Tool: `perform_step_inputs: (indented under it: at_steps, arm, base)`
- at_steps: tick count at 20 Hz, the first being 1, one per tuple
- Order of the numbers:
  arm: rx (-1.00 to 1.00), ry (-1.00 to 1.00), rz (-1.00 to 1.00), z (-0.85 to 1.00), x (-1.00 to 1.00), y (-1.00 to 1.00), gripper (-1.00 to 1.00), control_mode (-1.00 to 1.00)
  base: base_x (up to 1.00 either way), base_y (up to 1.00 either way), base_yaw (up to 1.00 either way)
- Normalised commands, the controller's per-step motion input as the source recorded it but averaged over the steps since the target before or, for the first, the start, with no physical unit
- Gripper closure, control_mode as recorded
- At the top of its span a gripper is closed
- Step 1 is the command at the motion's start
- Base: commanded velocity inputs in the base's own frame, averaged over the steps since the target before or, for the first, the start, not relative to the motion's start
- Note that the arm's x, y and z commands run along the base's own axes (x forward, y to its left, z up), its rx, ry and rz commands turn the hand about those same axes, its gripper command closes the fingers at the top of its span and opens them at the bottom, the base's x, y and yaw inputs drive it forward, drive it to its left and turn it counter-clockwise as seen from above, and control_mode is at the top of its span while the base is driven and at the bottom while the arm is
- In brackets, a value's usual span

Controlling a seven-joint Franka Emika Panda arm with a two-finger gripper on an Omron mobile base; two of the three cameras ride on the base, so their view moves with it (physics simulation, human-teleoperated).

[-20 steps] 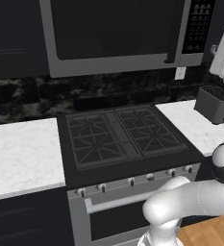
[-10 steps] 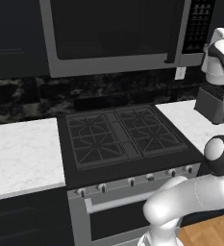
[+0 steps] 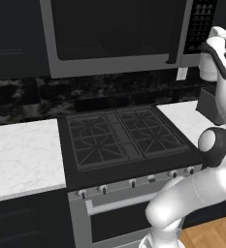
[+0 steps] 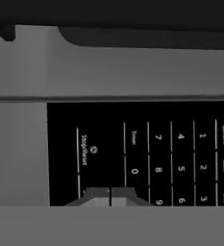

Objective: Pick the eggplant from the sink and place it in the bowl. Then pick the bowl and place it in the microwave. Then close the microwave door and press the start button.

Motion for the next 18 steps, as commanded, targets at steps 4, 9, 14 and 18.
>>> perform_step_inputs:
  at_steps: [4,9,14,18]
  arm:
    - [0.0,0.02,0.0,0.0,0.15,-0.24,1.0,-1.0]
    - [0.0,0.0,0.0,-0.12,0.16,-0.09,1.0,-1.0]
    - [0.0,0.0,0.0,-0.25,0.07,0.06,1.0,-1.0]
    - [0.0,0.0,0.0,-0.15,0.27,0.26,1.0,-1.0]
  base:
    - [0.0,0.0,0.0]
    - [0.0,0.0,0.0]
    - [0.0,0.0,0.0]
    - [0.0,0.0,0.0]
